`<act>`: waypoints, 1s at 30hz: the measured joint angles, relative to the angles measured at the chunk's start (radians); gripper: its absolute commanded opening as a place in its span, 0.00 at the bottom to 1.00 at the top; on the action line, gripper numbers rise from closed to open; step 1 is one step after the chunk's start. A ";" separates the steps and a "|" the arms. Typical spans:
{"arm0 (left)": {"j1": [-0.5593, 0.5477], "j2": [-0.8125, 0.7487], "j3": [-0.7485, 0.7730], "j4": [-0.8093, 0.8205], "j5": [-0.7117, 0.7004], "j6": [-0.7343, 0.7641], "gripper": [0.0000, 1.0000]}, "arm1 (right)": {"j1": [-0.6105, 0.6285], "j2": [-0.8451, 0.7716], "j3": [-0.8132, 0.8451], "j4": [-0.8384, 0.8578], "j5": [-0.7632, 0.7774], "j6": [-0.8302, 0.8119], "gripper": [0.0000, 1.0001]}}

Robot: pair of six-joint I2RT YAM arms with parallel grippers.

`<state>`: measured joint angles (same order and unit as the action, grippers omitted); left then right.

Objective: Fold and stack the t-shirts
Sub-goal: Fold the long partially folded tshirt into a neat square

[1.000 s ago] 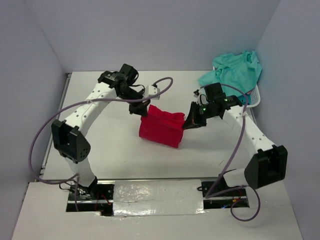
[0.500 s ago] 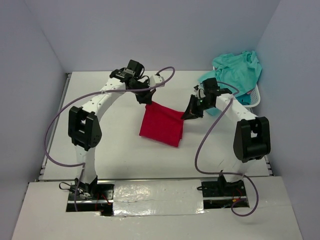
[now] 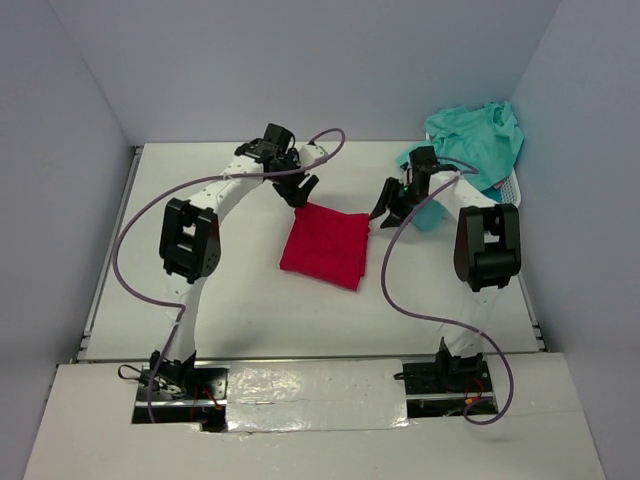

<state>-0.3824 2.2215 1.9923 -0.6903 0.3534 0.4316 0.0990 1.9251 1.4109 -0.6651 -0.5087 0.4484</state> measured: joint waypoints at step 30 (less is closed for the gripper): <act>0.032 0.164 0.023 0.066 0.107 -0.233 0.14 | 0.097 0.137 0.018 0.165 0.169 0.120 0.00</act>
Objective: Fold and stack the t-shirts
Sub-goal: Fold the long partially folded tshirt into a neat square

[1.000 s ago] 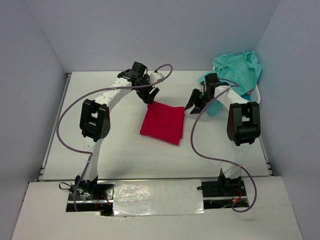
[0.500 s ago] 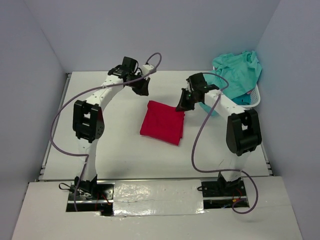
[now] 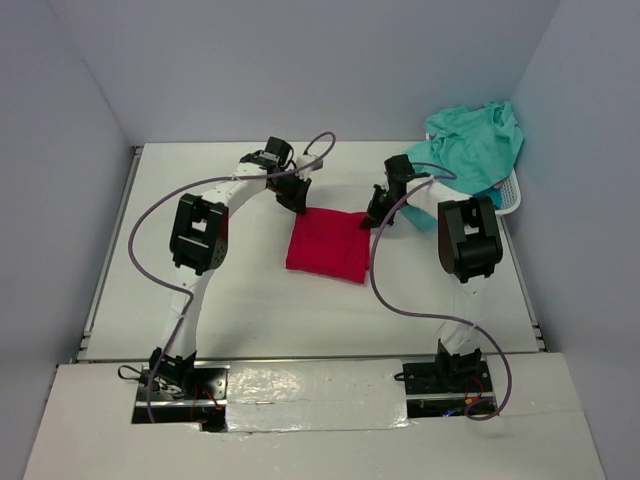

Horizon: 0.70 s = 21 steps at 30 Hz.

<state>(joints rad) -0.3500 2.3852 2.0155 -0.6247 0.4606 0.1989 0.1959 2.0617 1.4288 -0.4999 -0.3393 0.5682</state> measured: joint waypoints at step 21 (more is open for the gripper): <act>0.104 -0.249 -0.099 0.047 -0.014 -0.104 0.99 | 0.000 -0.069 0.216 -0.144 0.093 -0.143 0.44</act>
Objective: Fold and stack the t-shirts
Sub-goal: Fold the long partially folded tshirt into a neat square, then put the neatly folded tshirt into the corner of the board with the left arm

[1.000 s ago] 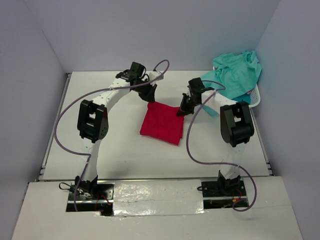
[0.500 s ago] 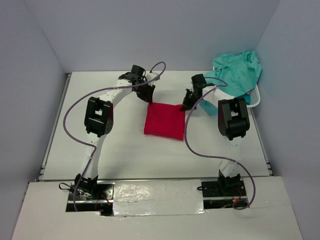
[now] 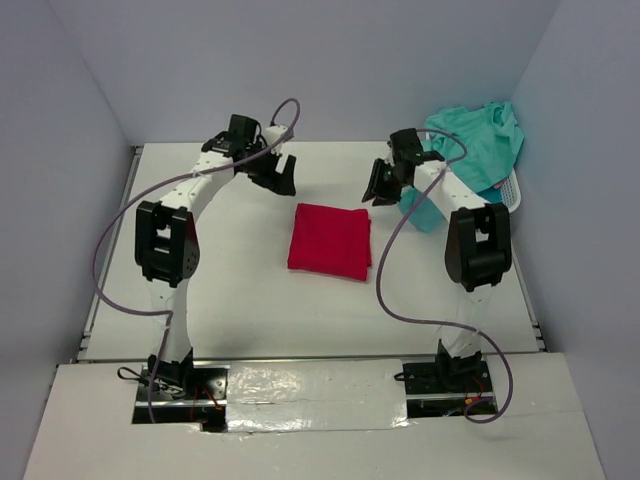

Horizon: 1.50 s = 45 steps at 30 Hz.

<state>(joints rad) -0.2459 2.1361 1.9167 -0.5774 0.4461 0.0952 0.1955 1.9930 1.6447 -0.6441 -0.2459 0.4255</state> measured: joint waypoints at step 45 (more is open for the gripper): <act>0.217 0.215 0.062 -0.231 0.009 0.047 0.00 | -0.037 -0.332 -0.243 -0.094 0.061 -0.095 0.46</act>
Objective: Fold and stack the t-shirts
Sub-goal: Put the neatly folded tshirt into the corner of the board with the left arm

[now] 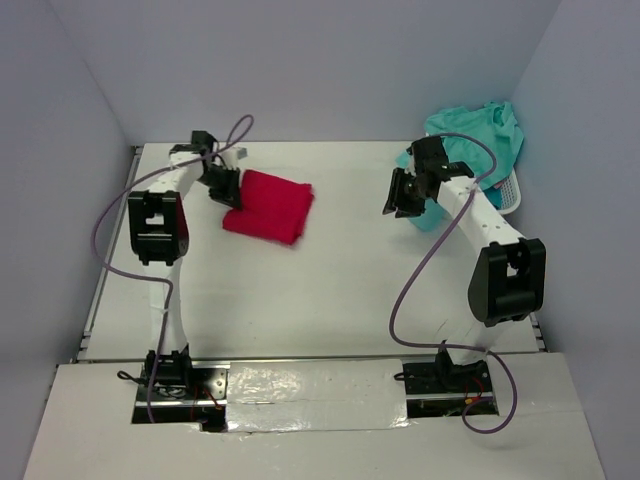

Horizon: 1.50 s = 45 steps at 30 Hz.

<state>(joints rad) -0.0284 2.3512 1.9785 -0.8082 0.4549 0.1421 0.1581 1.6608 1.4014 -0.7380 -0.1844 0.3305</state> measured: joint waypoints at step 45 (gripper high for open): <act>0.393 0.206 0.313 0.346 -0.525 0.175 0.85 | -0.293 0.403 0.764 -0.225 0.051 -0.029 0.61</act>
<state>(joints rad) 0.3641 2.5568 2.2917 -0.4618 -0.0704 0.3176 -0.1349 2.0640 2.1654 -0.9634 -0.1337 0.3016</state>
